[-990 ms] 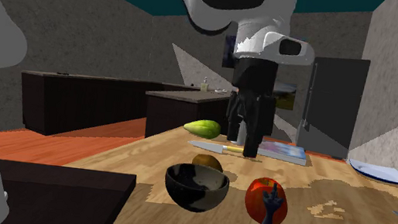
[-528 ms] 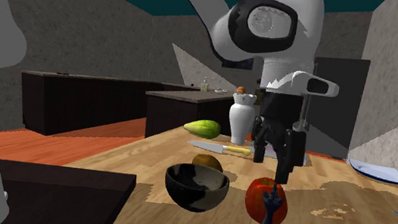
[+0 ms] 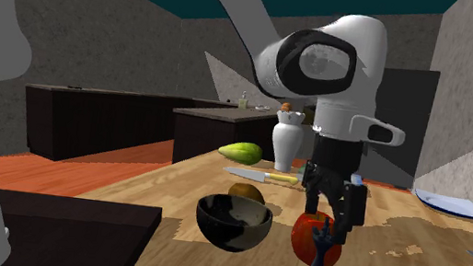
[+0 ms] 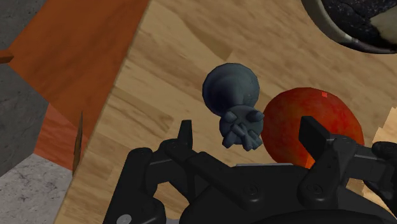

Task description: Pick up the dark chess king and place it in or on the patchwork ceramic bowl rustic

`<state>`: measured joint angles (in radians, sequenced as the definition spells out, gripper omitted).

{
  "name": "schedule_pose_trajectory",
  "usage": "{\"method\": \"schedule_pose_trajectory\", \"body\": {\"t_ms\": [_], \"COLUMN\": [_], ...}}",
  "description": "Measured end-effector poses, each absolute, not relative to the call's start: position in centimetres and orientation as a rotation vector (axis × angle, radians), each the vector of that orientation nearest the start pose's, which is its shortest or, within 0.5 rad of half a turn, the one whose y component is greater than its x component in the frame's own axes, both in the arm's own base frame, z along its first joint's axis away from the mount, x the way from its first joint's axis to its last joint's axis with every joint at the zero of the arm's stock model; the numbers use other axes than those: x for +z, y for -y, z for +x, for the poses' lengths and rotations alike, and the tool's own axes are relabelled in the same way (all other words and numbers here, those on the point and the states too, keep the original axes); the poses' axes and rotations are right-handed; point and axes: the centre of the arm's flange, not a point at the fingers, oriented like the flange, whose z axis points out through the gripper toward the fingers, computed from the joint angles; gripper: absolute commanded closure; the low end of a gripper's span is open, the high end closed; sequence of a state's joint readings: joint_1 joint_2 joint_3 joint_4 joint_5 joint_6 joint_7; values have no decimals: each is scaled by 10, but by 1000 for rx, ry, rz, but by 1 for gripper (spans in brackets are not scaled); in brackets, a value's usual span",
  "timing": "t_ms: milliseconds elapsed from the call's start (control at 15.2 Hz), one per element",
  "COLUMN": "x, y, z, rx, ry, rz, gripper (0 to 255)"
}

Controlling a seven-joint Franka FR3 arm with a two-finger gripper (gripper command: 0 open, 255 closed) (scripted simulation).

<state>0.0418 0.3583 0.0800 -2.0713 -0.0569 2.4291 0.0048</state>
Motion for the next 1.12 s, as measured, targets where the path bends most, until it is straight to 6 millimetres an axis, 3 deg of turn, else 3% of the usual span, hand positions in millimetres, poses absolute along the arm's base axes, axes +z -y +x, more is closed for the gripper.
{"method": "schedule_pose_trajectory", "body": {"t_ms": [462,528,1122], "x": [249,249,251], "y": [-70,-70,-70], "z": [585,585,586], "rx": [-3,-3,-10], "ry": [244,244,243], "rz": [-3141,-3141,-3142], "gripper": [0,255,255]}}
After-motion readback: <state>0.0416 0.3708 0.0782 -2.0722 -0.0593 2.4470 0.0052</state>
